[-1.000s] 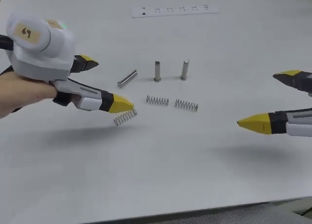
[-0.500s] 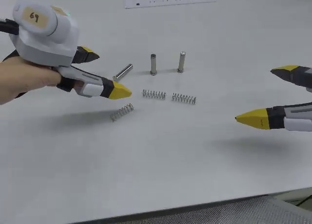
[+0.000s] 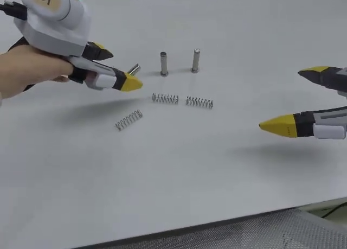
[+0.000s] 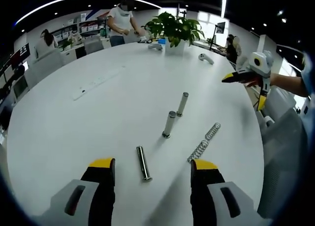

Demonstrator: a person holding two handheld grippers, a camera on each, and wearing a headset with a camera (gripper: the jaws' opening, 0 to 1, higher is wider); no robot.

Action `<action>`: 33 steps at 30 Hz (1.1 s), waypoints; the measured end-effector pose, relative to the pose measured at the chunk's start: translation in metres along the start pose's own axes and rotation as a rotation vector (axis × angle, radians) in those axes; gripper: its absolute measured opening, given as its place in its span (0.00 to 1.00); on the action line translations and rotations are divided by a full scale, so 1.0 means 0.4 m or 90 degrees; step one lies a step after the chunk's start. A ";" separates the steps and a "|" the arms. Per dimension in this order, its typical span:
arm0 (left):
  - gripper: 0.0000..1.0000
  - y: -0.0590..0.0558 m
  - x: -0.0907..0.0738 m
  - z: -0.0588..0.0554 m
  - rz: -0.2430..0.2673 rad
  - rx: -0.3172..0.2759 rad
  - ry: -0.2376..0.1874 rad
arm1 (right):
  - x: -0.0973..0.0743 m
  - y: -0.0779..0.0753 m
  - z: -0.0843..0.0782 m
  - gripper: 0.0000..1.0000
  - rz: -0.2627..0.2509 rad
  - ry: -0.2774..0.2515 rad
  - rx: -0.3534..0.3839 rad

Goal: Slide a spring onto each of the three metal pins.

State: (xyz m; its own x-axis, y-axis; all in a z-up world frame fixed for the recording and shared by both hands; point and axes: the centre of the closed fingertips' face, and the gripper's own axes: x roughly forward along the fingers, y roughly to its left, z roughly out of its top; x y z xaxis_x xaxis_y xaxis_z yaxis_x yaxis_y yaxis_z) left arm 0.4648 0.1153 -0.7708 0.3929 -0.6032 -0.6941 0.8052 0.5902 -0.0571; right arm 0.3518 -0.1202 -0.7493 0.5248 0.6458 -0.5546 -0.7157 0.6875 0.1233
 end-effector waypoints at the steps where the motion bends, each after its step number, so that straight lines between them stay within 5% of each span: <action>1: 0.56 0.002 0.003 0.001 0.001 0.001 0.001 | 0.000 0.000 -0.001 0.97 0.000 0.001 0.001; 24: 0.22 0.042 0.059 -0.006 0.021 -0.037 0.037 | 0.004 -0.003 -0.011 0.97 -0.003 0.000 0.011; 33: 0.17 0.038 0.079 -0.020 0.021 -0.043 0.060 | -0.001 -0.009 -0.019 0.97 -0.007 0.001 0.017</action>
State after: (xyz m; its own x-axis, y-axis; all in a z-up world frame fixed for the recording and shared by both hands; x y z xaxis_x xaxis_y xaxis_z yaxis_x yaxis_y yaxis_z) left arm 0.4860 0.1095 -0.7993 0.3732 -0.5319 -0.7601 0.7599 0.6453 -0.0785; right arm 0.3506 -0.1253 -0.7556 0.5319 0.6380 -0.5568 -0.6978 0.7028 0.1387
